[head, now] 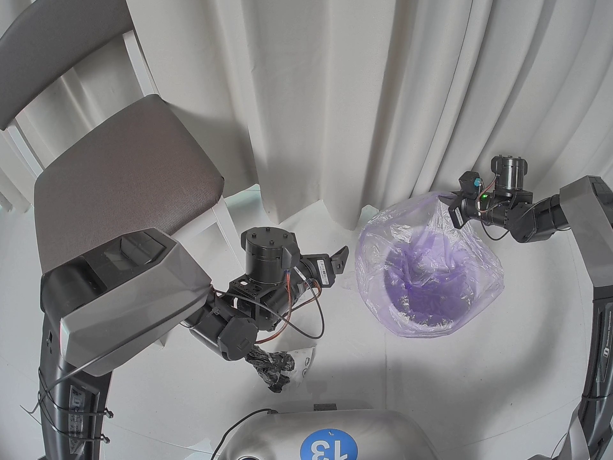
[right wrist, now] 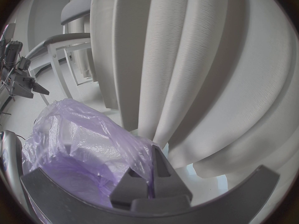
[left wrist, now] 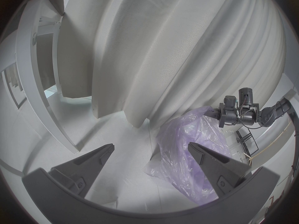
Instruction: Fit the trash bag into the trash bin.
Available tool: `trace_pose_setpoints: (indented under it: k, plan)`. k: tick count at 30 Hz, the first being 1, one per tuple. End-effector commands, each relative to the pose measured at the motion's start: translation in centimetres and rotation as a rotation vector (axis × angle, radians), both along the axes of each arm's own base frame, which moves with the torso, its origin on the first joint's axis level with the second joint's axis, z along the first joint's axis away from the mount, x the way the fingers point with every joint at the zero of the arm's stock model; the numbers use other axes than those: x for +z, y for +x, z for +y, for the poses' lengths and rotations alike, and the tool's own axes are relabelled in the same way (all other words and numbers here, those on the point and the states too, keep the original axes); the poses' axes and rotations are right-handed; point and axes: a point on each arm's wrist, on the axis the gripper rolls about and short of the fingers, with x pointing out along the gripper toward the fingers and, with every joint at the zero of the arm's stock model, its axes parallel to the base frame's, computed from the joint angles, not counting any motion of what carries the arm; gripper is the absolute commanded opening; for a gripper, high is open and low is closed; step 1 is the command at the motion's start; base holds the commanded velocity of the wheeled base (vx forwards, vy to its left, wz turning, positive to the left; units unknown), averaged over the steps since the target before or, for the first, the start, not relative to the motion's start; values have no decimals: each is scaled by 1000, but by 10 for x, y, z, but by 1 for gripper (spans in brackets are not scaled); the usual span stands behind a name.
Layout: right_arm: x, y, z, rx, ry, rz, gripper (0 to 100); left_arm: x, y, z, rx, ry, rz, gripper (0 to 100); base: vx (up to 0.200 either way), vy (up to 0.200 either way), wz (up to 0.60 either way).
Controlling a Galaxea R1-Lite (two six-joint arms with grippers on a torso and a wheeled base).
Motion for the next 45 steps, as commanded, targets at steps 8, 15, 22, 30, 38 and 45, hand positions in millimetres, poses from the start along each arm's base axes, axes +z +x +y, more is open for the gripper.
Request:
trace_pose_setpoints:
  k: [8,15,22,30,38,45]
  plan:
    - [-2,7,-8,-24,-7,49,0,6,-1,-8,-21,7,-23,100,0,0,0]
    - [-7,4,-2,-19,-3,67,100,11,0,-18,-55,33,-60,100,0,0,0]
    - [-1,-10,-5,-23,10,82,100,16,18,-36,-76,92,-50,100,0,0,0]
    - [15,-44,-19,-61,42,70,100,12,40,-52,-98,214,1,100,0,0,0]
    - [7,-70,-38,-93,8,118,100,18,60,-55,-108,272,62,100,0,0,0]
    - [-2,-73,-60,-131,-26,136,100,3,67,-56,-134,314,139,100,0,0,0]
